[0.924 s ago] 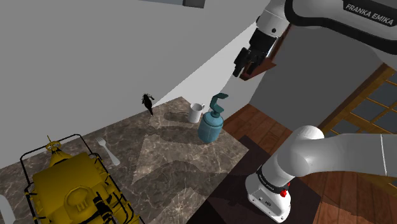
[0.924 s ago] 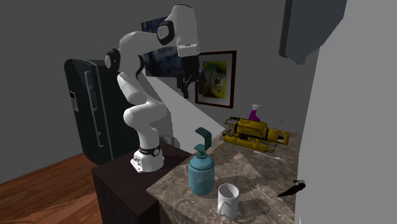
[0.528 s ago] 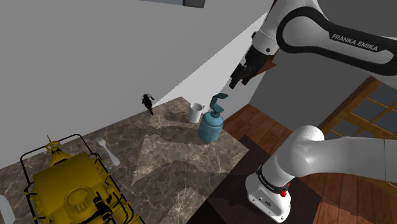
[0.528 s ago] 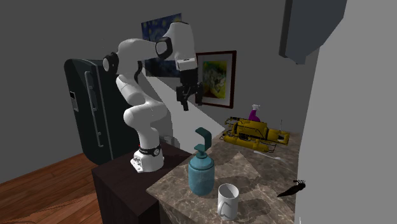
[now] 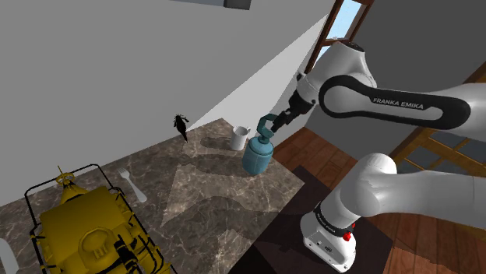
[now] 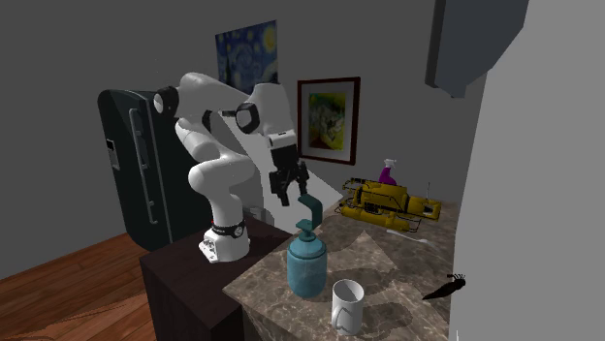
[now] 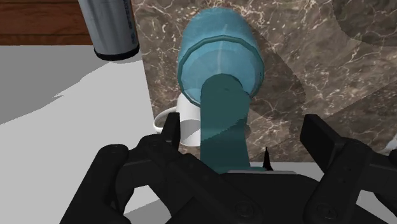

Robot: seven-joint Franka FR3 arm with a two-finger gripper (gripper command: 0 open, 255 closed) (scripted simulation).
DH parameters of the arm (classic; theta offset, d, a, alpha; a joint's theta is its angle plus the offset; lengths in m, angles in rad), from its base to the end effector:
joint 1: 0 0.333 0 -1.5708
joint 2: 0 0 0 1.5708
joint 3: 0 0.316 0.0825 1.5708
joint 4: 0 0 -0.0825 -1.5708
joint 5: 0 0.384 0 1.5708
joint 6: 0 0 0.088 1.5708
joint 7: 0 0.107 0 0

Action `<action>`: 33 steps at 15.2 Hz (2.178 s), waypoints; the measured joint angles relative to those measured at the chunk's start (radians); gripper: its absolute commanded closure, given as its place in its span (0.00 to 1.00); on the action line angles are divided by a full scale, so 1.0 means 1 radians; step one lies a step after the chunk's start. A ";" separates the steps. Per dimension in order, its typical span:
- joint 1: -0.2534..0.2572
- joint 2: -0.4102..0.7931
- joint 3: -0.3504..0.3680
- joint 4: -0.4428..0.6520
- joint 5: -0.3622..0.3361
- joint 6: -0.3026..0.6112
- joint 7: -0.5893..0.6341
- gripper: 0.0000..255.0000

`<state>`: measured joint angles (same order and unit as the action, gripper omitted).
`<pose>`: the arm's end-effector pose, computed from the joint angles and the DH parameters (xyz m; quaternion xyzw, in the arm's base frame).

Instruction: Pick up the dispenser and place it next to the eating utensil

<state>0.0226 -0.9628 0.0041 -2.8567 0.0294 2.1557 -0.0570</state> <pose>0.2906 0.0089 0.4570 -0.9908 -0.0344 -0.1307 0.0095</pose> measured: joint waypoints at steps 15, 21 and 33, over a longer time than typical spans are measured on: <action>0.003 0.128 -0.011 -0.123 -0.010 0.289 -0.034 0.00; 0.003 0.128 -0.011 -0.123 -0.010 0.289 -0.035 1.00; 0.003 0.090 -0.009 -0.073 -0.011 0.199 -0.031 1.00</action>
<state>0.0259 -0.8732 -0.0047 -2.9294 0.0185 2.3547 -0.0884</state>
